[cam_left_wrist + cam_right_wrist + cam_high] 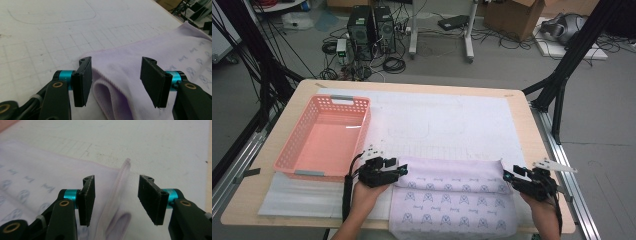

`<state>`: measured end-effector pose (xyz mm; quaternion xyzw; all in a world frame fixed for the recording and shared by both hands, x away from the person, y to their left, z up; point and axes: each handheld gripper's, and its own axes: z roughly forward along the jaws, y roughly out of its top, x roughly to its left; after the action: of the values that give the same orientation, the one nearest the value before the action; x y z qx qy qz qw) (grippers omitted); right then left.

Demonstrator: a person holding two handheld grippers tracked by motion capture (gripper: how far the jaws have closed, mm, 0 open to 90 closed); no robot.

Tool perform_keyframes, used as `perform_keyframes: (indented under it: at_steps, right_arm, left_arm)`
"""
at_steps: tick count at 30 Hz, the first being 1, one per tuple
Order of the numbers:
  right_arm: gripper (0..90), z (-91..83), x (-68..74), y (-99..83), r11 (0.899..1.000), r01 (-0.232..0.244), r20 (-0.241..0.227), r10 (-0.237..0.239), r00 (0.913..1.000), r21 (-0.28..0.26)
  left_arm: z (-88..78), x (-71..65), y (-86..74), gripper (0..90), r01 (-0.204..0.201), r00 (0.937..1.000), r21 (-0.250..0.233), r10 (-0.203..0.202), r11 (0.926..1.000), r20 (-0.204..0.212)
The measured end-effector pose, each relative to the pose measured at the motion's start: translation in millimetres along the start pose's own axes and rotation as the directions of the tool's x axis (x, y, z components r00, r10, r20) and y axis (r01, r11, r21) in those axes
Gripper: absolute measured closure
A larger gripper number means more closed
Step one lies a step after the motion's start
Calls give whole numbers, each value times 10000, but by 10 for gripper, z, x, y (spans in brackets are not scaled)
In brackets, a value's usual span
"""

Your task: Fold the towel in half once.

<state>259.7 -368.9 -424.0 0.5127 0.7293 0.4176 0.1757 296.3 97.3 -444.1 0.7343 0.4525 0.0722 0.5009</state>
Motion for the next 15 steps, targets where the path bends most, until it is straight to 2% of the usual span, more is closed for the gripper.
perform_keyframes:
  at_steps: [1,2,3,4,5,6,7,9,11,15]
  right_arm:
    - [467,76,4,40,9997,70,164,-74,9998,225]
    - [471,146,-1,72,9991,45,162,-52,9999,429]
    - [518,210,-5,95,9983,28,68,-32,10000,574]
    - [595,255,-7,109,9967,227,76,-233,9997,781]
    - [673,285,-9,114,9941,406,184,-427,9989,1004]
    - [803,294,-20,110,9927,471,113,-486,9988,1107]
    - [863,272,-18,97,9930,612,123,-627,9980,1006]
    - [866,164,-3,70,9974,587,244,-597,9979,421]
    - [865,27,3,46,9985,521,101,-519,9986,-178]
    - [861,-217,35,-2,9951,425,-390,-461,9982,-893]
  left_arm:
    - [41,-2,13,474,-16,10000,177,16,9998,12]
    - [70,-16,17,545,-103,9999,331,105,9994,-75]
    - [90,-27,15,668,-261,9993,524,274,9983,-247]
    - [99,-33,11,786,-315,9989,561,333,9979,-324]
    - [94,-36,10,851,-314,9989,512,330,9982,-321]
    - [79,-40,14,868,-351,9988,431,366,9985,-340]
    - [58,-45,17,871,-402,9987,299,412,9987,-317]
    - [-41,-79,28,872,-477,9988,-304,474,9984,-117]
    - [-144,-115,27,871,-466,9989,-737,470,9962,34]
    - [-318,-183,-38,864,-686,9972,-1074,713,9918,215]
